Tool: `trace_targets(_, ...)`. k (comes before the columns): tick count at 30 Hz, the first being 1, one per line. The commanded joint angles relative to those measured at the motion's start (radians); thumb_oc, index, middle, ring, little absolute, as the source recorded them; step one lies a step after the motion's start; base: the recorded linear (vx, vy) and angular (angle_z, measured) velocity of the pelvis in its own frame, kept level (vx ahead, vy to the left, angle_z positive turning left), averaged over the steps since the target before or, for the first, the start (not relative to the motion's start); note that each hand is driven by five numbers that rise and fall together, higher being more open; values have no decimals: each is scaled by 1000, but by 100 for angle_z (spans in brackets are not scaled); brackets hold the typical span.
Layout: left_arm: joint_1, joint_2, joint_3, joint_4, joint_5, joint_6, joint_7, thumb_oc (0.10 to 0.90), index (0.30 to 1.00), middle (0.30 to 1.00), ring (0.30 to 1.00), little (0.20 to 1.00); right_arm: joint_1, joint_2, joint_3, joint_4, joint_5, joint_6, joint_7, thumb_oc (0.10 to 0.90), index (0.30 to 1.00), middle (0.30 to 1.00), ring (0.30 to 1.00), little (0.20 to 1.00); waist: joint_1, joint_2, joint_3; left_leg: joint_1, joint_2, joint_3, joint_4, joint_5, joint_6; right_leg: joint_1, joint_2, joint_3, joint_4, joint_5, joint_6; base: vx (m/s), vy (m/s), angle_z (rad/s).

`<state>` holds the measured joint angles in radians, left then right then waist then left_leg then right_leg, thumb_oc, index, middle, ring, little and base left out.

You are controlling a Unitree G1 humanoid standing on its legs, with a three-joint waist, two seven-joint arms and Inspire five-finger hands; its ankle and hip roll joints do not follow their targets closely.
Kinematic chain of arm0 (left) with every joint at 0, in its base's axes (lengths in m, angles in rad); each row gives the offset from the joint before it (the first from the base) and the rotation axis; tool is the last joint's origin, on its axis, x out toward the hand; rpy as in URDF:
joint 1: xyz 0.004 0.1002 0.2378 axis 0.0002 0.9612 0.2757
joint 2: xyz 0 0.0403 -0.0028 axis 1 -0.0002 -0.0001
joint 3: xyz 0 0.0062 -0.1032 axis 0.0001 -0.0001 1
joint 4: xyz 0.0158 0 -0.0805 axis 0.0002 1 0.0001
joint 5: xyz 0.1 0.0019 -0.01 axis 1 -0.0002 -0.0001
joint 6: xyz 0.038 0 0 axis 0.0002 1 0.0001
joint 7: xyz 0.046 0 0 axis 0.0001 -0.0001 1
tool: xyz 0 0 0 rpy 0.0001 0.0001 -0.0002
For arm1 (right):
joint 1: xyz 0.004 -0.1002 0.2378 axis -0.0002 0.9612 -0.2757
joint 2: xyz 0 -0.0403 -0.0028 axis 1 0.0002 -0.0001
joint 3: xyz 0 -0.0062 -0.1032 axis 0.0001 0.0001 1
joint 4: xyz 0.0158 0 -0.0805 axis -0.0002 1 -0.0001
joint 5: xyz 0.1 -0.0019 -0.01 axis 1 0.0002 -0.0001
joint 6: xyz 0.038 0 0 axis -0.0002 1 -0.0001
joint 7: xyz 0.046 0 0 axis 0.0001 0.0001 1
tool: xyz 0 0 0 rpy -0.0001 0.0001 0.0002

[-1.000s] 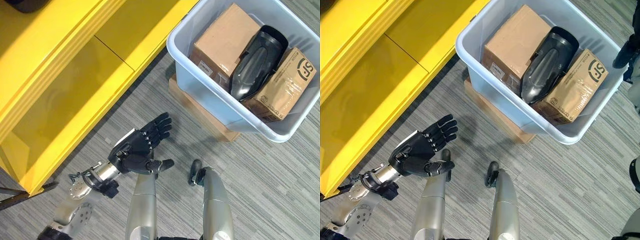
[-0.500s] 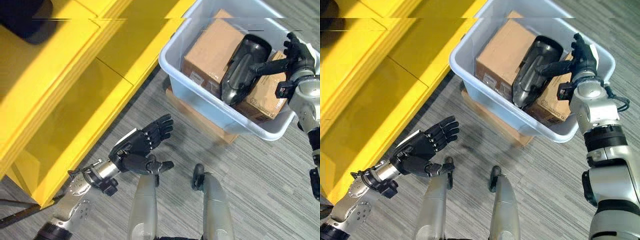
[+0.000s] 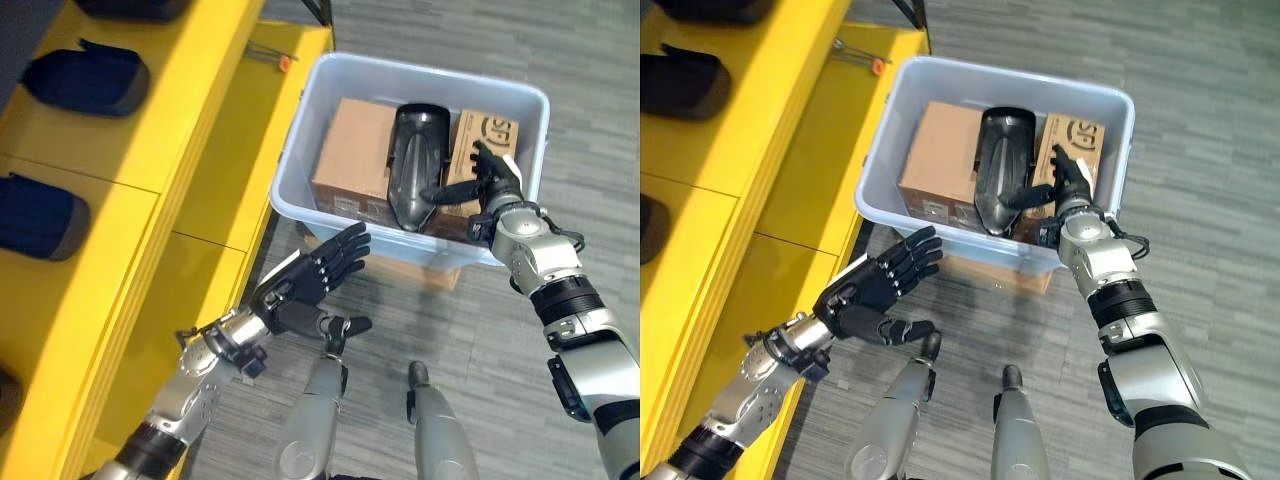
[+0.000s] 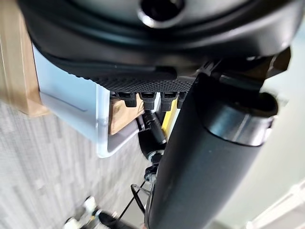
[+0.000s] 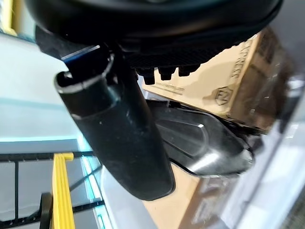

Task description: Move parts from the plastic box to the shelf.

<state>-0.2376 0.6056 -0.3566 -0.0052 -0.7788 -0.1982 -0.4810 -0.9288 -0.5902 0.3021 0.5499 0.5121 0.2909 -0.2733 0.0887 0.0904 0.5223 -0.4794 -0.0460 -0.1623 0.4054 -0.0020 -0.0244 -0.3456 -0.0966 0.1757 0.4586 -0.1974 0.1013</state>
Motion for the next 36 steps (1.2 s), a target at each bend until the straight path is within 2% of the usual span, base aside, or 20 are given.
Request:
trace_targets(1,-35,-27,15,-106,-15,-129,41,900,1000,1000,1000,1000,-87,-8,0,-109,-34,-63,-73,900,1000,1000,1000,1000,11,-27,-50,34,31,13,-189,25,9,75,16,-128,-22,-24,-60,48,109,-40)
trace_targets(4,-47,-32,7,-114,-3,-150,55,900,1000,1000,1000,1000,-75,18,-1,-126,-48,-38,-109,900,1000,1000,1000,1000,11,-24,-47,40,26,39,-205,21,24,70,8,-132,-62,3,-50,6,51,-33)
trace_targets(10,-61,-28,19,-123,-12,-123,44,900,1000,1000,1000,1000,-101,44,-12,-98,-47,-4,-134,900,1000,1000,1000,1000,29,-32,-48,49,34,42,-246,34,23,98,6,-148,-133,26,-42,-42,-42,-4)
trace_targets(15,-40,-28,51,-136,-16,-95,64,900,1000,1000,1000,1000,-102,47,-12,-34,-61,-35,-61,900,1000,1000,1000,1000,67,-42,-61,69,56,88,-242,32,18,123,-48,-238,-151,43,-28,-10,1,-12)
trace_targets(19,-14,-33,70,-126,17,-76,58,900,1000,1000,1000,1000,-98,62,-4,-20,-29,-43,-74,900,1000,1000,1000,1000,74,-50,-71,90,67,116,-210,9,16,166,-62,-253,-161,42,-28,110,95,-27)
trace_targets(22,20,-15,84,-134,-13,-55,15,900,1000,1000,1000,1000,-72,58,-15,-15,-5,-46,-81,900,1000,1000,1000,1000,84,-69,-92,97,58,133,-175,-15,29,248,-66,-268,-153,42,-29,159,85,-10)
trace_targets(24,42,-6,92,-140,-27,-40,8,900,1000,1000,1000,1000,-51,59,-22,-10,-7,-50,-86,900,1000,1000,1000,1000,92,-76,-106,107,54,139,-168,-24,42,264,-59,-277,-92,44,-35,152,97,2)
trace_targets(26,68,-16,78,-159,-26,-28,17,900,1000,1000,1000,1000,3,80,-35,-26,-40,-65,-64,900,1000,1000,1000,1000,80,-58,-91,159,43,117,-159,-60,79,142,-67,-256,264,127,-33,168,210,-21)
trace_targets(27,84,-24,67,-168,1,-38,39,900,1000,1000,1000,1000,12,101,-38,-29,-71,-67,-51,900,1000,1000,1000,1000,68,-43,-81,174,52,122,-158,-62,88,35,-58,-229,382,167,-35,144,130,-63)
trace_targets(28,99,-19,59,-169,-22,-66,58,900,1000,1000,1000,1000,5,118,-35,-38,-121,-64,-34,900,1000,1000,1000,1000,52,-29,-65,193,69,135,-166,-69,80,-43,-62,-216,329,189,-36,100,-11,-65)
trace_targets(30,95,-10,58,-165,-48,-102,79,900,1000,1000,1000,1000,-16,125,-23,-45,-164,-76,-6,900,1000,1000,1000,1000,44,-33,-54,205,87,155,-189,-78,62,-39,-109,-233,80,220,-29,109,-269,-53)
trace_targets(31,72,-6,54,-163,-39,-101,92,900,1000,1000,1000,1000,-38,131,-16,-39,-161,-75,-7,900,1000,1000,1000,1000,34,-54,-44,218,86,159,-205,-99,54,-18,-146,-223,-176,291,-2,207,-571,-63)
trace_targets(32,46,-9,44,-164,-30,-92,99,900,1000,1000,1000,1000,-61,133,-10,-23,-160,-85,-11,900,1000,1000,1000,1000,20,-66,-35,228,93,154,-202,-126,50,-12,-162,-183,-314,368,21,214,-592,-37)
trace_targets(33,48,-3,45,-178,-37,-85,104,900,1000,1000,1000,1000,-62,126,-14,-19,-153,-95,-5,900,1000,1000,1000,1000,25,-68,-42,221,104,160,-201,-128,52,23,-157,-194,-314,330,30,239,-542,9)
trace_targets(34,53,3,43,-180,-42,-80,110,900,1000,1000,1000,1000,-66,106,-18,-9,-129,-96,6,900,1000,1000,1000,1000,24,-74,-51,218,103,140,-200,-128,41,44,-159,-182,-364,336,43,190,-430,24)
trace_targets(36,60,15,37,-172,-64,-90,88,900,1000,1000,1000,1000,-73,79,-13,-19,-113,-96,9,900,1000,1000,1000,1000,31,-72,-50,203,131,141,-198,-107,15,56,-164,-228,-343,310,45,154,-393,47)
